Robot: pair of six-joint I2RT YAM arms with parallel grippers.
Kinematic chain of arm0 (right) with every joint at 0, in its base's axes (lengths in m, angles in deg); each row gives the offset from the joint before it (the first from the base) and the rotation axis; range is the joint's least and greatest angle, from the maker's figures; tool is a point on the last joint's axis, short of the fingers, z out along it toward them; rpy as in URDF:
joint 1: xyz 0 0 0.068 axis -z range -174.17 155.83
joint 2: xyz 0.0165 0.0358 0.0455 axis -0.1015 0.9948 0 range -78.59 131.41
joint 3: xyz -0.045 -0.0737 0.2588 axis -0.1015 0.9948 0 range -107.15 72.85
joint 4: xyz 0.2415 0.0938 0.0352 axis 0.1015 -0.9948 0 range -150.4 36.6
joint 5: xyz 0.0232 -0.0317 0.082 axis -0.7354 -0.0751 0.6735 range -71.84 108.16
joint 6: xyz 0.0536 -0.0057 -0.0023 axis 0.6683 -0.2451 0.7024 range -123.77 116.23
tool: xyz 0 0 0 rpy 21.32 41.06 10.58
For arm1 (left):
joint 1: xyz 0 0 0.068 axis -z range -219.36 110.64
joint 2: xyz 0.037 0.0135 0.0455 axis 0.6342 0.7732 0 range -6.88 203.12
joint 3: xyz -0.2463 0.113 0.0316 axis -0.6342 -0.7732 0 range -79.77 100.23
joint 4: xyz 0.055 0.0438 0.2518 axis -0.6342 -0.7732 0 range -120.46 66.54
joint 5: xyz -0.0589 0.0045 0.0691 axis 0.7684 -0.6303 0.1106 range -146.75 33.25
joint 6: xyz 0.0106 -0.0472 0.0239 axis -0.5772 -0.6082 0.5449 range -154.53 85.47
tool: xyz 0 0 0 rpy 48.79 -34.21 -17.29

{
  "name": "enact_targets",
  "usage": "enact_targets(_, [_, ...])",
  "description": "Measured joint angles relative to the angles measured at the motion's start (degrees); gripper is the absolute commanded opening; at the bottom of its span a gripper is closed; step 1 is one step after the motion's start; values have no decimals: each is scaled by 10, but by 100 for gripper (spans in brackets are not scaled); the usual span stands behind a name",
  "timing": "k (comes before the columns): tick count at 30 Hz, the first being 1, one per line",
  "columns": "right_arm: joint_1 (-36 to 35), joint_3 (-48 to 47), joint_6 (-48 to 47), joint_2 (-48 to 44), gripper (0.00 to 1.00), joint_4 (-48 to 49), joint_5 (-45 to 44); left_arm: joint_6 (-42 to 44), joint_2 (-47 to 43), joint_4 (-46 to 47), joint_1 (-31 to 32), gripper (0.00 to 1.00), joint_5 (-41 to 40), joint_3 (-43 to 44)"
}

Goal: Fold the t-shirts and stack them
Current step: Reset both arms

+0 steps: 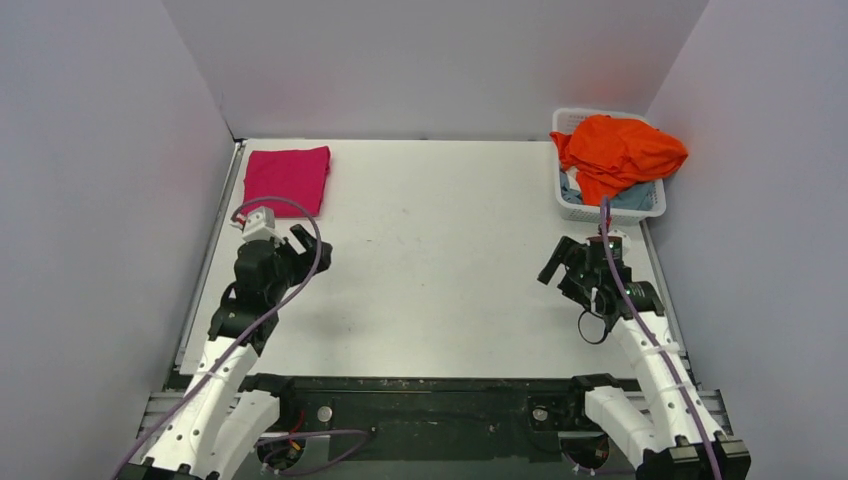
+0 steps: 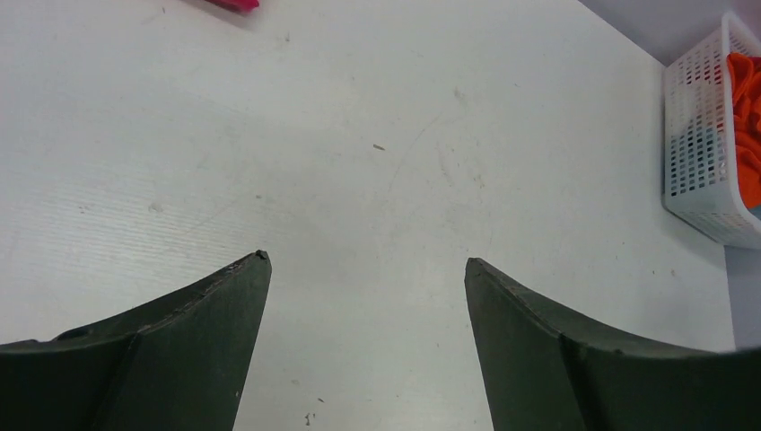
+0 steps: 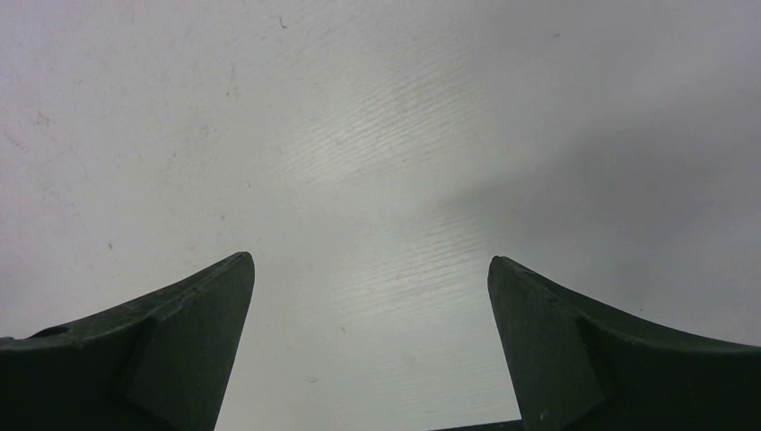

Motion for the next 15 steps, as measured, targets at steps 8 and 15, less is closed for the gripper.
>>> enact_targets(8, [0, 88, 22, -113, 100, 15, -73, -59, -23, 17, 64, 91, -31, -49])
enact_targets(15, [0, 106, 27, -149, 100, 20, -110, -71, -30, 17, 67, 91, -54, -67])
